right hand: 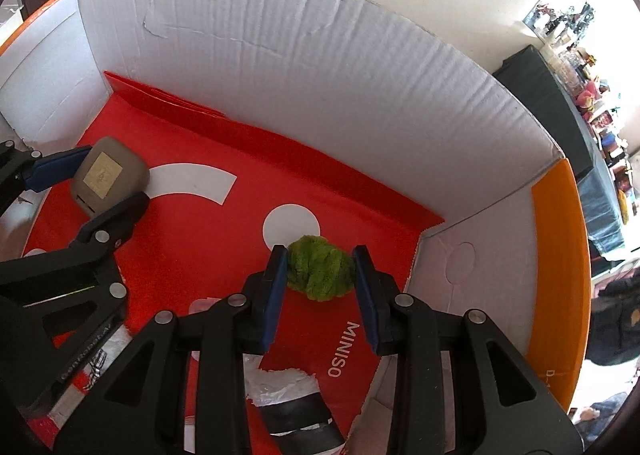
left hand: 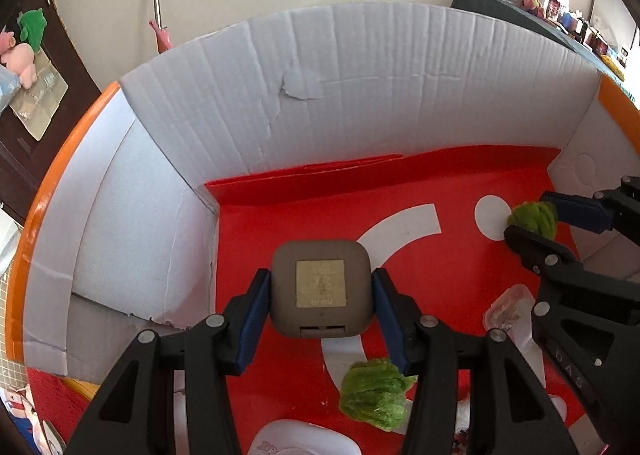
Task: Organize objects
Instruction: 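Carry the grey case and green plush over the orange box with both tools, then open the left tool on the grey case while the right tool releases the plush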
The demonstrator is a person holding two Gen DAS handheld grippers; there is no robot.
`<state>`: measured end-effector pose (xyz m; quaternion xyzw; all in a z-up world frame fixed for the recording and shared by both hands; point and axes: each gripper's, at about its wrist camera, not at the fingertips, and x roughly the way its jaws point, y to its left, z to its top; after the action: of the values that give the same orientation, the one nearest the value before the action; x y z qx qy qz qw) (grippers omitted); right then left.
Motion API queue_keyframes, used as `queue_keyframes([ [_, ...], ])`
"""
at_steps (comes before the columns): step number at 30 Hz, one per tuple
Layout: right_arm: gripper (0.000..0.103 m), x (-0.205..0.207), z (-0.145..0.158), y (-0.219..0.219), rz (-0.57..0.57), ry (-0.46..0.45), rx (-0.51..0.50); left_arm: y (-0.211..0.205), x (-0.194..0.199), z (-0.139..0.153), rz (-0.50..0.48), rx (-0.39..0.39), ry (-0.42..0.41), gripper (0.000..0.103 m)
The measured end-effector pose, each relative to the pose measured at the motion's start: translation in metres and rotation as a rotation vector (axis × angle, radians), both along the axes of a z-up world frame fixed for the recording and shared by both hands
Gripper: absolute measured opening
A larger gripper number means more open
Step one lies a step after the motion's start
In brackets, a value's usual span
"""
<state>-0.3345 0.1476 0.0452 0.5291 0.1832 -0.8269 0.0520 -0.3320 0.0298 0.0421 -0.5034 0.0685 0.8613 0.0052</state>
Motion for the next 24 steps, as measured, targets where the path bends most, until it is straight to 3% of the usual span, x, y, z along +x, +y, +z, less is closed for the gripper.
queue_keyframes([
  [24, 0.047, 0.015, -0.003, -0.013, 0.001, -0.002, 0.041, -0.009, 0.008, 0.018, 0.01, -0.027, 0.011, 0.061],
])
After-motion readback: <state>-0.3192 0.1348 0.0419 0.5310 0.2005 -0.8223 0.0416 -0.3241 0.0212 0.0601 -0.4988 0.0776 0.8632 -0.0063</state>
